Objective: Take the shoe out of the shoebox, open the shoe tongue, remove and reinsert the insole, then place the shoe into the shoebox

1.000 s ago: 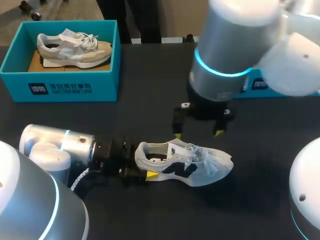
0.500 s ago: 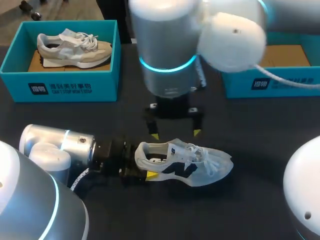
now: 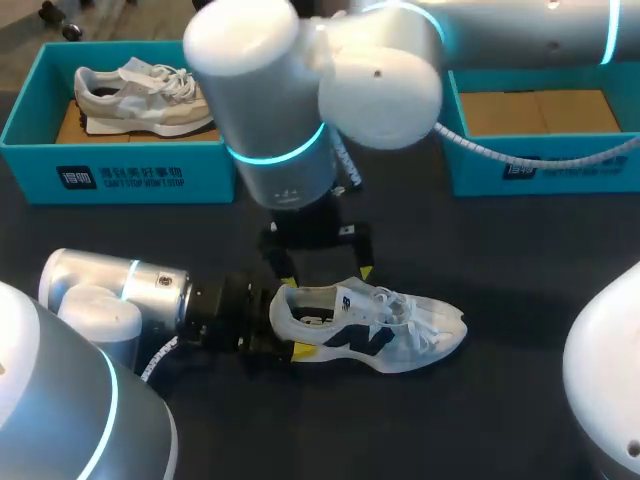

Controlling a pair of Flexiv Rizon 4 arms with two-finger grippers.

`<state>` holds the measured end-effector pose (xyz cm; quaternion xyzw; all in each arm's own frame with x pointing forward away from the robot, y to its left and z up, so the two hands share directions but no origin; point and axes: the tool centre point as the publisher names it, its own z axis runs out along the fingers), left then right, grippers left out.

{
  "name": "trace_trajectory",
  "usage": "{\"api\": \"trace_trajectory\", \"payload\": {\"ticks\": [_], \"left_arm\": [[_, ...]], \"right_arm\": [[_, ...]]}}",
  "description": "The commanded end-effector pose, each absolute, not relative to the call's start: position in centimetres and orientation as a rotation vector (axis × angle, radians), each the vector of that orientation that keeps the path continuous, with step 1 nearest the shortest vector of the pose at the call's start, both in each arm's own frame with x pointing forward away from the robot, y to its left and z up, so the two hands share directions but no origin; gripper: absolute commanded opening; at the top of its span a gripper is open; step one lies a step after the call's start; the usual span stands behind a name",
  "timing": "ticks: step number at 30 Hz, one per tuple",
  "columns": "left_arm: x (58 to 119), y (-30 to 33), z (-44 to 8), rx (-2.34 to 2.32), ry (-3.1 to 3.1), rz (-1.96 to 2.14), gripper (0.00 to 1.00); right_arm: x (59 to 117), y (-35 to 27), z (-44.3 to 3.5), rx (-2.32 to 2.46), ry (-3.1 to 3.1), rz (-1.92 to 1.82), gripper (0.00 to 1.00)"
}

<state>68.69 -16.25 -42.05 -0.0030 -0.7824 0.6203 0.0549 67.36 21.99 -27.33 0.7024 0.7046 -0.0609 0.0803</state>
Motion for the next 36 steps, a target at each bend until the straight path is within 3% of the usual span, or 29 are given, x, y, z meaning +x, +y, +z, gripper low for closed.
{"api": "trace_trajectory", "payload": {"ticks": [1,36], "left_arm": [[68.7,-16.5,-42.2,-0.007,-2.378,1.884,0.00],[68.7,-16.5,-42.2,-0.007,-2.378,1.884,0.00]], "right_arm": [[66.0,23.9,-29.0,1.981,1.720,-0.500,1.00],[66.3,18.1,-32.9,2.111,1.516,-0.466,1.00]]}}
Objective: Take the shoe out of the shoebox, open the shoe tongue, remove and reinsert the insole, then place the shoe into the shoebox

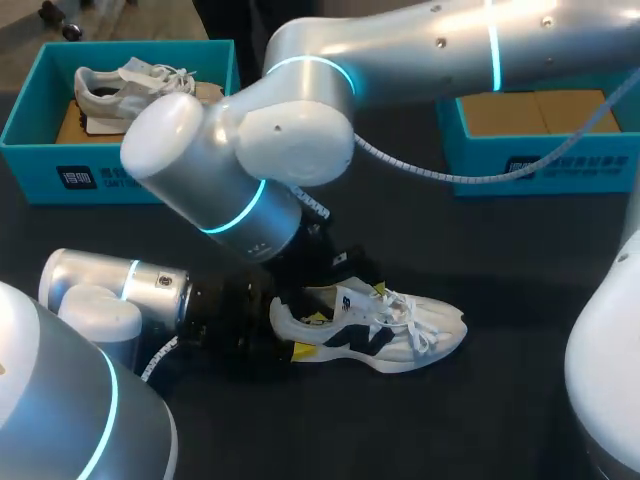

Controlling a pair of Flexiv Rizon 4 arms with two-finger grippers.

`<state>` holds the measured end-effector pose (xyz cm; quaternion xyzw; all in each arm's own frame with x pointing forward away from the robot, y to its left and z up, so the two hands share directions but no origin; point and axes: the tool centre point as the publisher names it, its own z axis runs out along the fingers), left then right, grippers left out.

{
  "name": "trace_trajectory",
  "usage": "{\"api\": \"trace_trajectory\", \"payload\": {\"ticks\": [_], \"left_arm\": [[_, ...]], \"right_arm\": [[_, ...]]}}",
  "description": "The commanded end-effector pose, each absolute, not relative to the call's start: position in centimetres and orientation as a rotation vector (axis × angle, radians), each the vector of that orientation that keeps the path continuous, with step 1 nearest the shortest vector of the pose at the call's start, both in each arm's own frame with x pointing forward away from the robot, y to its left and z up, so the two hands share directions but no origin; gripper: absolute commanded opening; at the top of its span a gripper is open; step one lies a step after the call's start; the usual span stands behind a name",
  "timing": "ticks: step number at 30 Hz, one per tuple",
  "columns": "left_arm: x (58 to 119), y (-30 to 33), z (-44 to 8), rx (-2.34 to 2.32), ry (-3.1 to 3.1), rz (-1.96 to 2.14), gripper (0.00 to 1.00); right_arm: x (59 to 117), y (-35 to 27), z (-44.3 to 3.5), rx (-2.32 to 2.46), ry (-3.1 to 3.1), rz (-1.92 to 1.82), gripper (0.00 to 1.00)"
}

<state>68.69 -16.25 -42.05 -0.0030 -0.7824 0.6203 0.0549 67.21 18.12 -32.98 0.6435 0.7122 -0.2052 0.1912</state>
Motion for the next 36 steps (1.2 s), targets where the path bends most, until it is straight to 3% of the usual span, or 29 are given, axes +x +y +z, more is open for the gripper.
{"api": "trace_trajectory", "payload": {"ticks": [1,7,20,23,27,36], "left_arm": [[68.7,-16.5,-42.2,-0.007,-2.378,1.884,0.00],[68.7,-16.5,-42.2,-0.007,-2.378,1.884,0.00],[68.7,-16.5,-42.2,-0.007,-2.378,1.884,0.00],[68.7,-16.5,-42.2,-0.007,-2.378,1.884,0.00],[68.7,-16.5,-42.2,-0.007,-2.378,1.884,0.00],[68.7,-16.5,-42.2,-0.007,-2.378,1.884,0.00]], "right_arm": [[66.2,17.9,-32.8,2.112,1.515,-0.468,1.00],[65.8,16.8,-32.5,2.139,1.516,-0.466,1.00],[66.1,15.1,-31.5,2.177,1.534,-0.448,0.80],[66.1,14.9,-31.4,2.183,1.557,-0.451,0.71],[66.1,14.6,-31.3,2.202,1.586,-0.447,0.48],[66.0,15.1,-30.9,2.221,1.683,-0.410,0.40]]}}
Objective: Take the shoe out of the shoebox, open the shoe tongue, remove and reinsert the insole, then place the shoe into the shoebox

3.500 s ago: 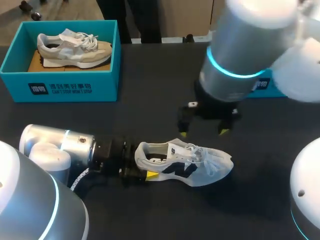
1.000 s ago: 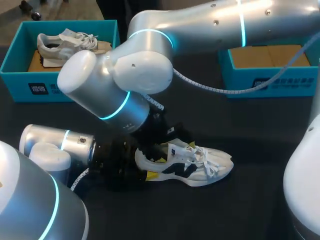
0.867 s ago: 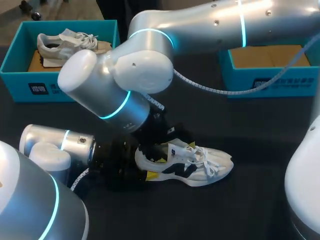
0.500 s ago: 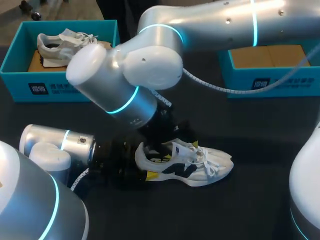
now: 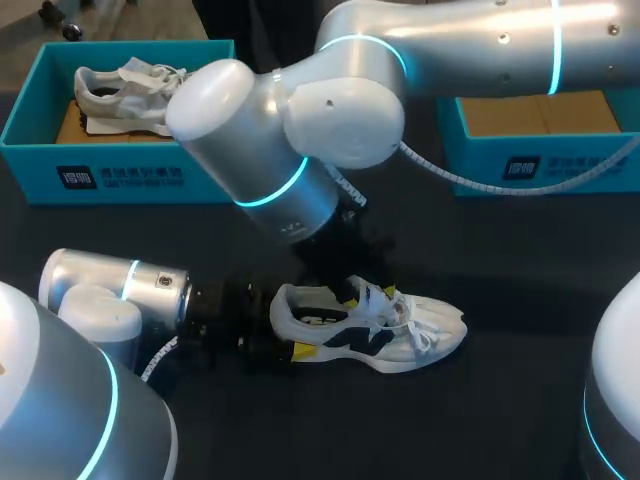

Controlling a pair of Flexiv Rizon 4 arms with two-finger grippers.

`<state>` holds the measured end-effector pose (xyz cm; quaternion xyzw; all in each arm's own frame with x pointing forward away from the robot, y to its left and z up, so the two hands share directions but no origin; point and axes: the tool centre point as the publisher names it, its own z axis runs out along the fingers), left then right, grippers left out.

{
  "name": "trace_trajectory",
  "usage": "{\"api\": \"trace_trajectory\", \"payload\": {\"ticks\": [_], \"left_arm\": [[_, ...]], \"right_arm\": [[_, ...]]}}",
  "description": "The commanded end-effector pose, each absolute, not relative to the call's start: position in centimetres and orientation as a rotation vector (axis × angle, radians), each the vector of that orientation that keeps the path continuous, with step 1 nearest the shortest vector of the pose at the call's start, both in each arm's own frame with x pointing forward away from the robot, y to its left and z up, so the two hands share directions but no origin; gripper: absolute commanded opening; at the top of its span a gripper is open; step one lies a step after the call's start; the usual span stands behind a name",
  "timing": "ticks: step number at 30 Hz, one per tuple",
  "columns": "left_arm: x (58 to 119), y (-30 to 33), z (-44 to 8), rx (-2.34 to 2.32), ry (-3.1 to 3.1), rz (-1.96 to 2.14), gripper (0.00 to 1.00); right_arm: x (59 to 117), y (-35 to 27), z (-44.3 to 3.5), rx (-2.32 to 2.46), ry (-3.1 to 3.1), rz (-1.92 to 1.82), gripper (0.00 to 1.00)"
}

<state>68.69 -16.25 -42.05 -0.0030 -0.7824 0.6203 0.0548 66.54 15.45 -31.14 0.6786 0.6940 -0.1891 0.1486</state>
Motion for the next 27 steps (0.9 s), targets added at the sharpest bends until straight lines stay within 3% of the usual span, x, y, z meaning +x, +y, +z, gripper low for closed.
{"api": "trace_trajectory", "payload": {"ticks": [1,2,5,27], "left_arm": [[68.7,-16.5,-42.2,-0.007,-2.378,1.884,0.00],[68.7,-16.5,-42.2,-0.007,-2.378,1.884,0.00],[68.7,-16.5,-42.2,-0.007,-2.378,1.884,0.00],[68.7,-16.5,-42.2,-0.007,-2.378,1.884,0.00]], "right_arm": [[66.0,15.2,-30.9,2.225,1.702,-0.398,0.37],[66.0,15.2,-30.9,2.227,1.722,-0.393,0.31],[66.1,15.3,-31.1,2.236,1.775,-0.382,0.00],[65.7,10.9,-29.7,2.319,2.142,0.083,0.00]]}}
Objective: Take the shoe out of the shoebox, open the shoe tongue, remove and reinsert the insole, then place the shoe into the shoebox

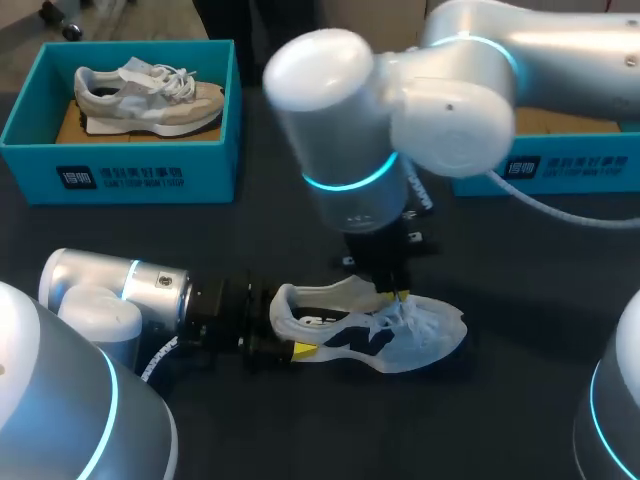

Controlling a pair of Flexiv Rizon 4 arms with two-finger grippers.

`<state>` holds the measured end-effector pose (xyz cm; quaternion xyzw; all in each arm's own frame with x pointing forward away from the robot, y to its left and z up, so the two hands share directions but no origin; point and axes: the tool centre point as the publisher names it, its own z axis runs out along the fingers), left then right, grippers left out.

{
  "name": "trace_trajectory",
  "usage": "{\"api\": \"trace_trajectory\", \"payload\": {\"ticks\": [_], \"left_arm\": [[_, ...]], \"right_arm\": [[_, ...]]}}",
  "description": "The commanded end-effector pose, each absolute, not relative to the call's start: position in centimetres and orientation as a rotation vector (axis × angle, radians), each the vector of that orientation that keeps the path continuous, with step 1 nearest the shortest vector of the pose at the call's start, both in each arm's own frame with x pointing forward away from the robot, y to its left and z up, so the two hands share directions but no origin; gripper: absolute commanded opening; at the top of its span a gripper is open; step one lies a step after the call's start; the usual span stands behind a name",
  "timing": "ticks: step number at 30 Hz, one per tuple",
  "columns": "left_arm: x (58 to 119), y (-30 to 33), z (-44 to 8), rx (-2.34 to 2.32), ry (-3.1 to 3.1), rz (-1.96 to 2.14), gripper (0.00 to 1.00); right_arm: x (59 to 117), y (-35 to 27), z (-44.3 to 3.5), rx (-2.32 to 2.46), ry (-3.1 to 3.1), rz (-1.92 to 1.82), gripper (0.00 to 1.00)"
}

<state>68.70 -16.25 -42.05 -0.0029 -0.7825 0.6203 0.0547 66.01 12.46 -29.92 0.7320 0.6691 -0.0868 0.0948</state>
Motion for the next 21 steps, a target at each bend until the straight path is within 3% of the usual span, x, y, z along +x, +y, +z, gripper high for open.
{"api": "trace_trajectory", "payload": {"ticks": [1,21], "left_arm": [[68.7,-16.5,-42.2,-0.007,-2.378,1.884,0.00],[68.7,-16.5,-42.2,-0.007,-2.378,1.884,0.00]], "right_arm": [[65.7,10.8,-29.7,2.312,2.166,0.128,0.00],[66.1,6.6,-31.8,2.217,2.458,0.497,0.00]]}}
